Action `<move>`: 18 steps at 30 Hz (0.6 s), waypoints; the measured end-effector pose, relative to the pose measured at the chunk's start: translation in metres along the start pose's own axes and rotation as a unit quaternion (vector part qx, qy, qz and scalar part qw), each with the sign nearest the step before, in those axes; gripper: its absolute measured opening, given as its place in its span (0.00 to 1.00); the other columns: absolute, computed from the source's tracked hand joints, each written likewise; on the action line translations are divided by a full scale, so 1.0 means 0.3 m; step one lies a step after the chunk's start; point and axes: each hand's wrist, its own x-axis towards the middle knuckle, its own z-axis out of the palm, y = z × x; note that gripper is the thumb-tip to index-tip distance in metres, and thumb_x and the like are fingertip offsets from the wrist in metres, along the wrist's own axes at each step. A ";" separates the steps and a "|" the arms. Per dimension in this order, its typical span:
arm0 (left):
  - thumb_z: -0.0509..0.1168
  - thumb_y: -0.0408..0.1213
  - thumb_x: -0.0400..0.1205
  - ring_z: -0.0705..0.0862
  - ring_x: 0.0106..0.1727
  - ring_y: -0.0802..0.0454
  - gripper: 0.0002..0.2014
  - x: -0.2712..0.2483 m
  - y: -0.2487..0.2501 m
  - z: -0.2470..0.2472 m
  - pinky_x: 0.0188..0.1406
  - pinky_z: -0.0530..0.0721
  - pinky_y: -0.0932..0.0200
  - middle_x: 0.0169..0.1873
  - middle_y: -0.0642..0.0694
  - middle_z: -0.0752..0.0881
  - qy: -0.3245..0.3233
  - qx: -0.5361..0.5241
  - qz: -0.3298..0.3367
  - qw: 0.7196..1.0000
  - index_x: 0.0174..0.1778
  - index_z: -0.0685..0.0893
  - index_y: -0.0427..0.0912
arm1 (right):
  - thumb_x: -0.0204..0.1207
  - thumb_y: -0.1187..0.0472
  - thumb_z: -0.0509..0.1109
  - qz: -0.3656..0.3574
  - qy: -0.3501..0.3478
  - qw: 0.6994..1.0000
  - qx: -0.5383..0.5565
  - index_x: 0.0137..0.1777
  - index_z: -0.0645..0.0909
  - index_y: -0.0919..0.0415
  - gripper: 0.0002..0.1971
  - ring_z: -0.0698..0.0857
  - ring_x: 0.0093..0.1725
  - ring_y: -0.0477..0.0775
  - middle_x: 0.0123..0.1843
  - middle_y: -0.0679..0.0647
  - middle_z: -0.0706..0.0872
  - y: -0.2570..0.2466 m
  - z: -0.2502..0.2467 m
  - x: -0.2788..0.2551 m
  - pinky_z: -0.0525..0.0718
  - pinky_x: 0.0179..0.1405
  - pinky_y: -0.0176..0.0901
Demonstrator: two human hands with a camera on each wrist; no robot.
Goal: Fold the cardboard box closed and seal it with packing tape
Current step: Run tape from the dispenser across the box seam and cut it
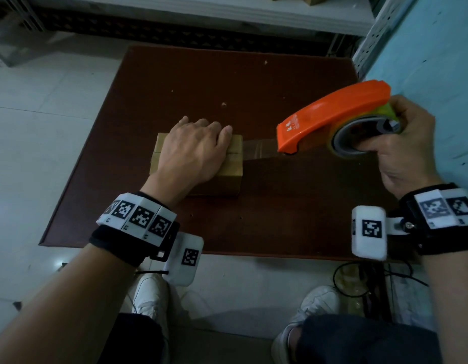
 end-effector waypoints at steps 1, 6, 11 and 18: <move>0.41 0.54 0.93 0.85 0.58 0.46 0.28 0.000 0.001 0.001 0.84 0.65 0.42 0.51 0.45 0.88 0.002 0.002 -0.001 1.000 0.52 0.85 0.46 | 0.62 0.80 0.75 -0.002 0.002 1.000 -0.002 0.47 0.83 0.48 0.25 0.91 0.53 0.49 0.47 0.44 0.90 0.000 -0.007 -0.001 0.92 0.55 0.56; 0.41 0.54 0.93 0.85 0.58 0.46 0.28 0.002 0.013 -0.001 0.84 0.65 0.42 0.51 0.44 0.88 -0.005 0.004 -0.002 1.000 0.55 0.85 0.45 | 0.60 0.83 0.74 -0.028 0.006 0.999 -0.031 0.45 0.81 0.51 0.25 0.89 0.46 0.41 0.44 0.45 0.87 -0.004 -0.003 -0.001 0.91 0.47 0.42; 0.41 0.53 0.94 0.86 0.58 0.45 0.28 -0.003 0.010 0.002 0.85 0.64 0.42 0.51 0.45 0.88 0.003 0.000 -0.004 1.000 0.54 0.85 0.44 | 0.61 0.82 0.75 -0.059 -0.013 0.991 -0.122 0.52 0.82 0.67 0.20 0.87 0.43 0.50 0.45 0.57 0.86 0.007 0.000 0.009 0.90 0.44 0.43; 0.41 0.54 0.93 0.86 0.56 0.46 0.27 0.003 0.009 0.001 0.85 0.65 0.42 0.48 0.46 0.87 -0.002 0.000 -0.004 1.000 0.51 0.84 0.46 | 0.66 0.82 0.73 -0.089 -0.069 0.972 -0.204 0.52 0.80 0.65 0.18 0.85 0.43 0.44 0.48 0.57 0.85 0.010 0.023 0.006 0.81 0.40 0.22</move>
